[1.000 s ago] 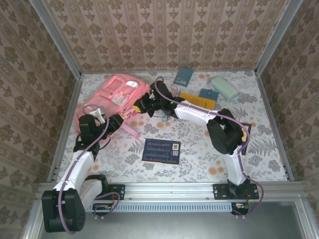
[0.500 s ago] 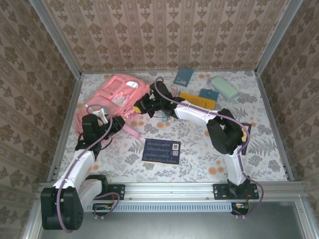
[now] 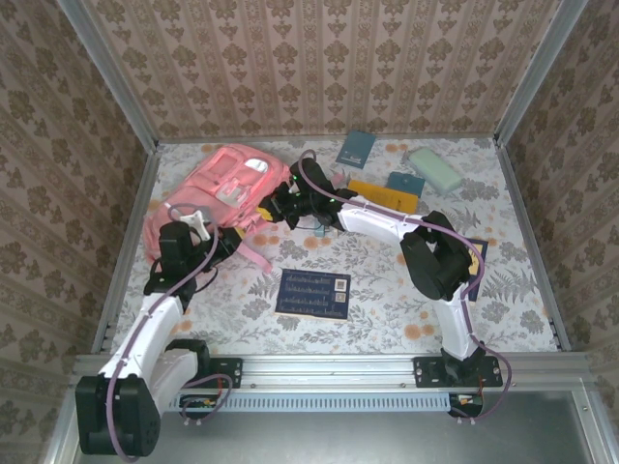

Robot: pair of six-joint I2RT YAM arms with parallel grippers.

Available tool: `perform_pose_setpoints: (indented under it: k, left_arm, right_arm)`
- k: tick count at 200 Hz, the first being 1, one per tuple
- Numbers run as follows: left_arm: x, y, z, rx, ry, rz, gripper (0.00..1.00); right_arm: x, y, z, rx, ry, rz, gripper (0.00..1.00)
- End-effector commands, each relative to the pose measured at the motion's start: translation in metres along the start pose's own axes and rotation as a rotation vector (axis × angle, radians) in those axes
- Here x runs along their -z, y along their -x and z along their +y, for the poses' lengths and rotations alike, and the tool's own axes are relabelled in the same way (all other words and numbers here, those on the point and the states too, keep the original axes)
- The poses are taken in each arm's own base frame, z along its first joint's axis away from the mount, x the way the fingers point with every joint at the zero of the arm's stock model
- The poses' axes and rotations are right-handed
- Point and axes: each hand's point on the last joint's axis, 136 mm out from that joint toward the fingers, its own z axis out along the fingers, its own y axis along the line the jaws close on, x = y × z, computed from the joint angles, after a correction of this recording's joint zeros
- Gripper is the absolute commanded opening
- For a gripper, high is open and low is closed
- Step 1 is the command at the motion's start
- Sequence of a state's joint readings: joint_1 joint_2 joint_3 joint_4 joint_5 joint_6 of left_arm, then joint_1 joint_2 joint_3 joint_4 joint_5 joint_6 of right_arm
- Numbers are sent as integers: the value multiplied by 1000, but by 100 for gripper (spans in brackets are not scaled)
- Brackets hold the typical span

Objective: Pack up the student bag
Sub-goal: Unzip the student bag at the top-center of the table.

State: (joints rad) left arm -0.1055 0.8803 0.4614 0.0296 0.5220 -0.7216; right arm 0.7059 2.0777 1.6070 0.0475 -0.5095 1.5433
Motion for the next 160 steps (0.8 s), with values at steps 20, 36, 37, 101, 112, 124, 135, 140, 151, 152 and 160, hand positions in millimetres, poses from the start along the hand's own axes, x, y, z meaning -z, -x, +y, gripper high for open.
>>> perform_pose_setpoints:
  k: [20, 36, 37, 101, 112, 124, 135, 140, 151, 152, 160]
  left_arm:
    - [19, 0, 19, -10, 163, -34, 0]
    - [23, -2, 29, -4, 223, -33, 0]
    - [23, -2, 30, -3, 228, -32, 0]
    - [48, -11, 78, 26, 524, -28, 0]
    - [53, -11, 84, 20, 564, -33, 0]
    - [58, -12, 91, 15, 609, -35, 0]
    - [63, -12, 97, 12, 654, -32, 0]
    - [65, -13, 99, 8, 671, -29, 0]
    - [68, -12, 103, 9, 699, -33, 0]
    - [68, -12, 103, 9, 700, -33, 0]
    - [70, -11, 104, 11, 711, -42, 0]
  right_arm:
    - [29, -11, 52, 74, 122, 6, 0]
    - [33, -4, 49, 71, 120, -10, 0]
    - [34, -4, 50, 72, 120, -12, 0]
    - [48, 20, 39, 58, 112, -57, 0]
    - [50, 25, 36, 54, 110, -64, 0]
    - [53, 31, 32, 53, 104, -70, 0]
    - [55, 36, 28, 51, 96, -74, 0]
    - [56, 39, 26, 51, 92, -78, 0]
    - [59, 45, 20, 50, 78, -85, 0]
    - [59, 46, 20, 50, 77, -87, 0]
    - [61, 51, 16, 51, 69, -93, 0]
